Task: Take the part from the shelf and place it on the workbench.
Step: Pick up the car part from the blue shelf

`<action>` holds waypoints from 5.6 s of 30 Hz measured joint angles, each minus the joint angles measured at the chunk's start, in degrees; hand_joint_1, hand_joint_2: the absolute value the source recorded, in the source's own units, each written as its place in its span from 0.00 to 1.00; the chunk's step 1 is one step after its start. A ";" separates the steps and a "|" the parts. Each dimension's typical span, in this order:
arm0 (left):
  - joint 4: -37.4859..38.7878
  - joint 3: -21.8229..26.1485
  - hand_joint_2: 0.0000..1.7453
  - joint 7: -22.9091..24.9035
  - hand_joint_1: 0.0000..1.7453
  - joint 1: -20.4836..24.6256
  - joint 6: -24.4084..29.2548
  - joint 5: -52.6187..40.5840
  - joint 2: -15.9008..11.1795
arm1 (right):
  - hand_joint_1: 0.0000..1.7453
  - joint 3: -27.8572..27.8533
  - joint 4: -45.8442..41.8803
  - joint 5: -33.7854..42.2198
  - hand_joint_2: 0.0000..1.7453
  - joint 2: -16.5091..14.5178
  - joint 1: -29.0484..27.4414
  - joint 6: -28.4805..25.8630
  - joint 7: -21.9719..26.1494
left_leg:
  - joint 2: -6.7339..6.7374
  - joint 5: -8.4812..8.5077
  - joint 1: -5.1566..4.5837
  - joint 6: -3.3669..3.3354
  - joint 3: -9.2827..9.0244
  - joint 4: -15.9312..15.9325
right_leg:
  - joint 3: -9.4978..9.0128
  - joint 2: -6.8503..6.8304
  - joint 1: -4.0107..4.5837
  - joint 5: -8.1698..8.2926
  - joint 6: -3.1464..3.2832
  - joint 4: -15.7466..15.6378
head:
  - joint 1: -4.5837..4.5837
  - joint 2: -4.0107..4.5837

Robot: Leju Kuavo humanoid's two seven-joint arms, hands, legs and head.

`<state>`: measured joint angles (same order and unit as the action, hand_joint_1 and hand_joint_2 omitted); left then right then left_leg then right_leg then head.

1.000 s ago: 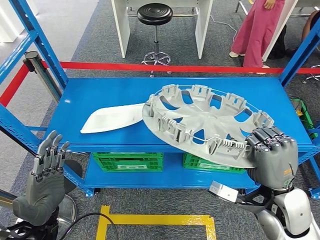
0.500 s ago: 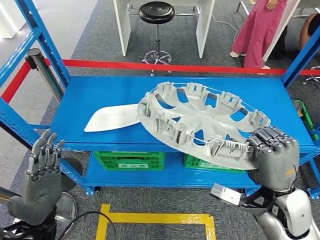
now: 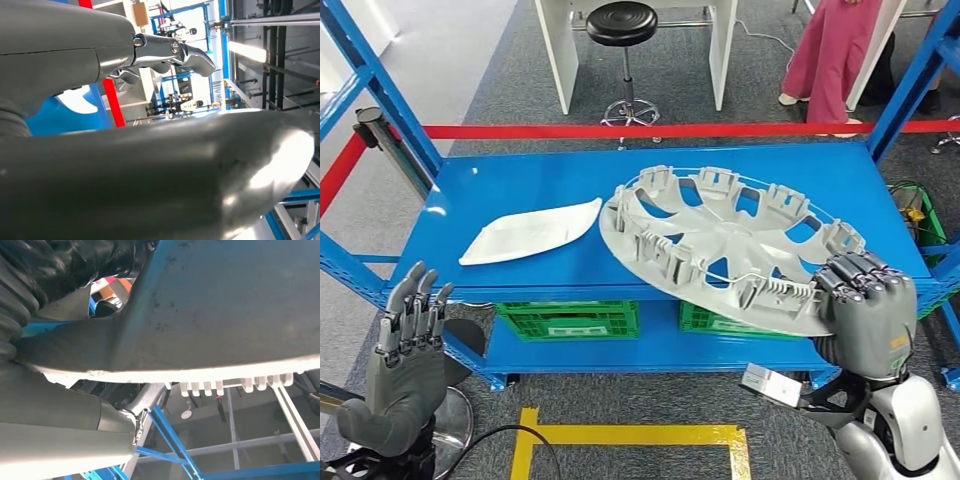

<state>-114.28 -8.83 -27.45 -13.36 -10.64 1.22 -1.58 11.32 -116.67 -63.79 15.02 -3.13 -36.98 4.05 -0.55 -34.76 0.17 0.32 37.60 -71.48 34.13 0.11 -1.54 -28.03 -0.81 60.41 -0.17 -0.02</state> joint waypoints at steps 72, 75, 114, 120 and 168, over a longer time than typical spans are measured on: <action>-0.81 0.09 0.00 1.03 0.00 -0.09 0.02 0.69 -0.07 | 1.00 -0.11 -0.59 1.89 1.00 0.14 -0.92 2.04 0.19 | 0.49 6.38 -1.06 -2.38 -6.69 13.70 | 1.47 -0.40 0.42 2.64 -1.17 -1.60 | -0.31 0.00; -0.81 0.06 0.00 1.13 0.00 0.06 0.03 0.81 -0.09 | 1.00 -0.21 -0.59 2.15 1.00 0.25 -0.91 2.16 0.22 | 0.69 7.84 -0.66 -2.89 -6.32 14.77 | 3.52 -0.29 0.43 -0.55 -1.85 1.90 | -0.17 0.00; -0.79 -0.09 0.00 1.54 0.00 0.35 0.23 2.02 -0.52 | 1.00 -0.44 -0.45 3.66 1.00 0.74 -0.90 3.68 0.72 | 0.99 10.03 -0.98 -2.54 -2.64 13.83 | -2.94 -0.28 0.41 -2.52 -2.38 0.62 | 0.05 0.00; -0.79 -0.09 0.00 1.46 0.00 0.18 0.21 2.02 -0.57 | 1.00 -0.26 -0.43 3.78 1.00 0.74 -0.89 3.90 0.73 | 0.73 8.78 -1.01 -0.77 -0.90 10.83 | -3.61 -0.30 0.24 -1.69 -0.27 -2.28 | -0.02 0.00; -0.78 -0.07 0.00 1.46 0.00 0.50 0.17 2.50 -0.55 | 1.00 -0.03 -0.26 5.25 1.00 1.02 -0.95 4.96 1.32 | 0.96 7.84 -0.91 -3.33 -6.92 15.63 | 5.11 -0.18 0.22 -3.88 -2.17 6.27 | 0.01 0.00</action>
<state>-115.07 -8.90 -25.99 -12.86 -10.47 3.72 -2.14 11.29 -116.93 -58.54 16.04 -4.08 -32.02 5.37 0.41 -26.91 -0.73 -3.01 30.68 -55.85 39.25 -0.06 -1.32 -31.92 -2.98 66.68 -0.16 -0.02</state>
